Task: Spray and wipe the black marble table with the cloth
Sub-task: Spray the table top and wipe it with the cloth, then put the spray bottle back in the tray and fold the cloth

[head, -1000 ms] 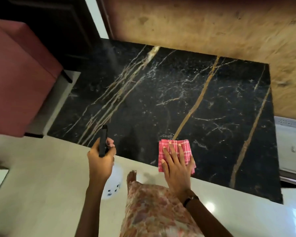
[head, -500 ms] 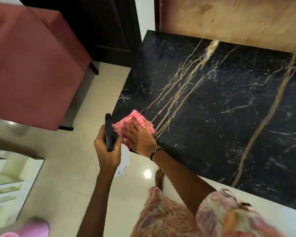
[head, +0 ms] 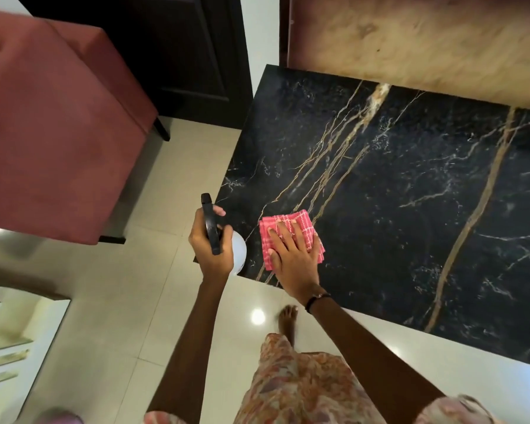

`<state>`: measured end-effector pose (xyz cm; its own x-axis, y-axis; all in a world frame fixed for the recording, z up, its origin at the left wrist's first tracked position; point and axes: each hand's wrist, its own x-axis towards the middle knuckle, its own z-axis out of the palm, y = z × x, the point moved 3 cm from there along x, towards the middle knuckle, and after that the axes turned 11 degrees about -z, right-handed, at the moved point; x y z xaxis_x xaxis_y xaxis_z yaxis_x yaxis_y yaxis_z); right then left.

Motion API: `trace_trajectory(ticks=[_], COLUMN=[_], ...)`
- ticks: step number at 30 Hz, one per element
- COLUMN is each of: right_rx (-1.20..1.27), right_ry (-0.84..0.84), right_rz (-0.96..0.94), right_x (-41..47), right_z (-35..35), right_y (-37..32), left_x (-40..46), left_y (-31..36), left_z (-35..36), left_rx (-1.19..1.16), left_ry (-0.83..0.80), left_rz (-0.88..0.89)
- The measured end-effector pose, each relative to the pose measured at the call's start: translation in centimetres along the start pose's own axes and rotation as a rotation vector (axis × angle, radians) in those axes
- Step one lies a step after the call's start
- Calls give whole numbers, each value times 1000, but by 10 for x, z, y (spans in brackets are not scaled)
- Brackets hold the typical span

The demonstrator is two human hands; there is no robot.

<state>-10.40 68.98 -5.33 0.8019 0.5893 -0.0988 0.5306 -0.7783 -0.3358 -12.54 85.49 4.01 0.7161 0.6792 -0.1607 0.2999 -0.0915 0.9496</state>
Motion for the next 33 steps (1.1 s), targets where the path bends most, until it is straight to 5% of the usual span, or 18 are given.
trace_trajectory(ticks=[4,9,17,33], right_rx=[149,549,616,727], right_ry=[126,-19,2,365], right_rz=[-1,-240,-99,7], right_x=[5,15,27,-56], right_z=[-3,-2,14,-90], right_y=[-17,-54,-80,-15], left_x=[0,-15,-24,-107], left_y=[-1,-13,-42,64], left_z=[-1,-8,-12,52], left_rx=[-18,-3,176,268], left_ry=[49,-53,-22,-292], left_rz=[15,-87,-448,-279])
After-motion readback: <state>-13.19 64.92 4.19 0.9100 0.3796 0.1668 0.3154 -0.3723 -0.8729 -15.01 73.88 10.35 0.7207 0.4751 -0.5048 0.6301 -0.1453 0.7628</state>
